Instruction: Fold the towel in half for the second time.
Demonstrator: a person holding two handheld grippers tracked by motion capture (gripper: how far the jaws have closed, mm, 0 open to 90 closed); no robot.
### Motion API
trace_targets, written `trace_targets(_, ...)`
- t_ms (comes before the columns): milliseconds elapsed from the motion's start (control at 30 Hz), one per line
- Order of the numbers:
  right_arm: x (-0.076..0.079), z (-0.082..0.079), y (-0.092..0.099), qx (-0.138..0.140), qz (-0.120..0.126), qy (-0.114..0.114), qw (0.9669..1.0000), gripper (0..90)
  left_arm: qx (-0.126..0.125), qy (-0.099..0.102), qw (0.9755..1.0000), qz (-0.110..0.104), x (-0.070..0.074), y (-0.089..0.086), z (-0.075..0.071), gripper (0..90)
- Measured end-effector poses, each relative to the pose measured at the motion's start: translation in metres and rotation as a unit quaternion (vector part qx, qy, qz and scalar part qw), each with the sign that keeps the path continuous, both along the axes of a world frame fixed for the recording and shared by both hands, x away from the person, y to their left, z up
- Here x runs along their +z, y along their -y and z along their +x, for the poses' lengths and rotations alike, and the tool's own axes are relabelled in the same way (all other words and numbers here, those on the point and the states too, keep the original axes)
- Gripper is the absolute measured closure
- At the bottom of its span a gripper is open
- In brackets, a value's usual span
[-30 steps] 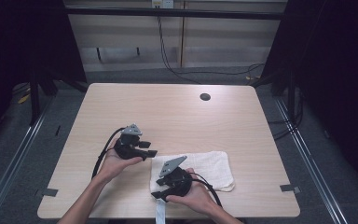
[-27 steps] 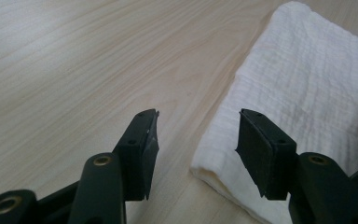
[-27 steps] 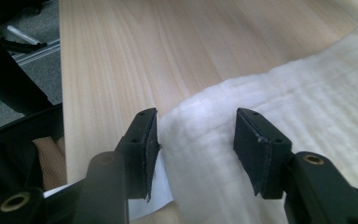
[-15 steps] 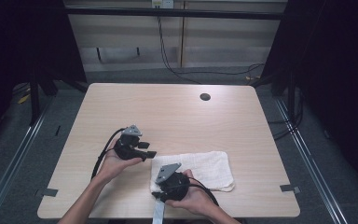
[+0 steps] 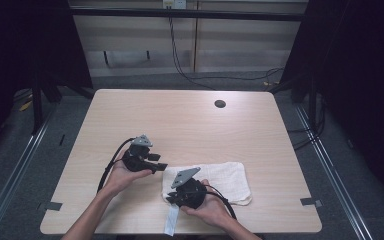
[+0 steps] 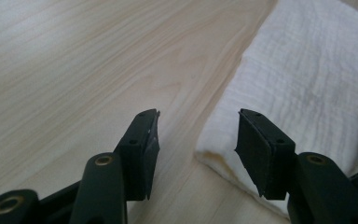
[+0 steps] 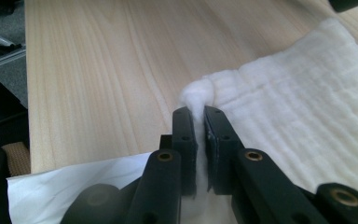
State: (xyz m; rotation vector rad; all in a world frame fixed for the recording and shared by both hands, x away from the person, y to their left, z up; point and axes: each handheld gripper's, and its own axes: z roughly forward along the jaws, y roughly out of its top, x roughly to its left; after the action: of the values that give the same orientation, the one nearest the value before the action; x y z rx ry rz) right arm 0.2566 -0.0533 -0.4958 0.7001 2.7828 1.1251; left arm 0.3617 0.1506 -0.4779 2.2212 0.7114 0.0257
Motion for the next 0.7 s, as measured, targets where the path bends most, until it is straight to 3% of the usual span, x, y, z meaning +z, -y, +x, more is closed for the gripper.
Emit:
trace_targets(233,0.000,0.001,0.001,-0.003,0.003,-0.005,1.0000,84.4,-0.012,-0.003,0.9999,0.004,-0.003,0.004,-0.002,49.2)
trace_targets(533,-0.001,0.000,0.002,-0.011,0.011,-0.010,0.9998,84.3,-0.037,-0.018,0.9987,0.029,-0.014,0.015,-0.004,52.3)
trace_targets(700,-0.001,0.000,0.002,-0.012,0.012,-0.014,0.9998,84.2,-0.035,-0.016,0.9985,0.038,-0.015,0.019,-0.004,49.9)
